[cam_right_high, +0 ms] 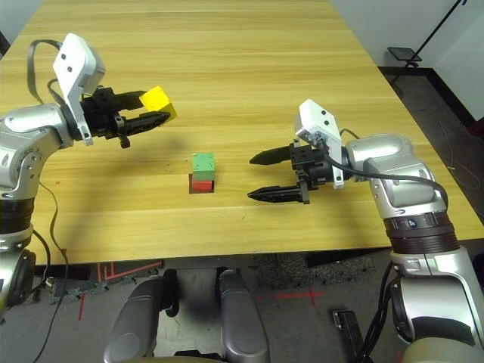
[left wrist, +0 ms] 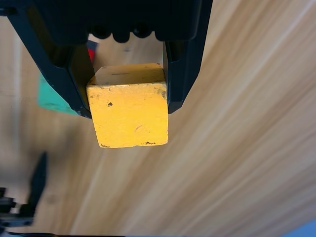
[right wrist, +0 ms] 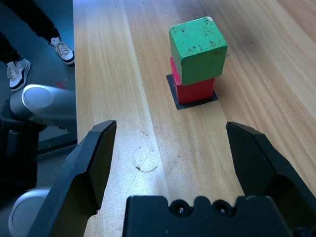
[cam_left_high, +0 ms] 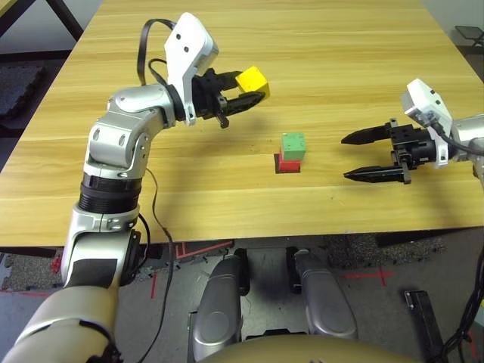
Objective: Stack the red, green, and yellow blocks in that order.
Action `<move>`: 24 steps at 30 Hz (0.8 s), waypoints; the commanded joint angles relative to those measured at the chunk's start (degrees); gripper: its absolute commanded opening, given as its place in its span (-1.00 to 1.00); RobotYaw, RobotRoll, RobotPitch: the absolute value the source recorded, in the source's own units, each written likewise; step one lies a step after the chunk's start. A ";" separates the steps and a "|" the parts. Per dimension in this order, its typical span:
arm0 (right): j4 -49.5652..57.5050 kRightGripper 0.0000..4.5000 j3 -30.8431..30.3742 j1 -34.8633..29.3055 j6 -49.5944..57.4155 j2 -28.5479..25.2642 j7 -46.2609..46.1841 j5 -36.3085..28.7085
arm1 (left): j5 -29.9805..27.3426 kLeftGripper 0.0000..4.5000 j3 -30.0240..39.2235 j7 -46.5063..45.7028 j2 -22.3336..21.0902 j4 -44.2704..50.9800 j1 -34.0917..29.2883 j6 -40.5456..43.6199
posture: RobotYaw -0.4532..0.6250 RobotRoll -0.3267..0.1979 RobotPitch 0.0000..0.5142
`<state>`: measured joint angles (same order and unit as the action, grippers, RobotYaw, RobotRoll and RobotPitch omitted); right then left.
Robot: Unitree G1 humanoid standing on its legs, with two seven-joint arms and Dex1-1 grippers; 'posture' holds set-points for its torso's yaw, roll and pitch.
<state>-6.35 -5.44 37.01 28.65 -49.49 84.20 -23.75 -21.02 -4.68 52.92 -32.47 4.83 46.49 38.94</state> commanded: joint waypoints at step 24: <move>3.93 1.00 3.07 -0.28 3.64 -4.13 1.11 -2.38 | 0.16 -0.09 -10.14 4.72 6.10 0.12 1.63 -1.91 | 0.09 0.43 -0.09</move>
<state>-3.29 -3.12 36.91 31.84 -52.76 84.97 -25.61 -21.54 -13.57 56.97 -26.53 5.85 48.89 38.14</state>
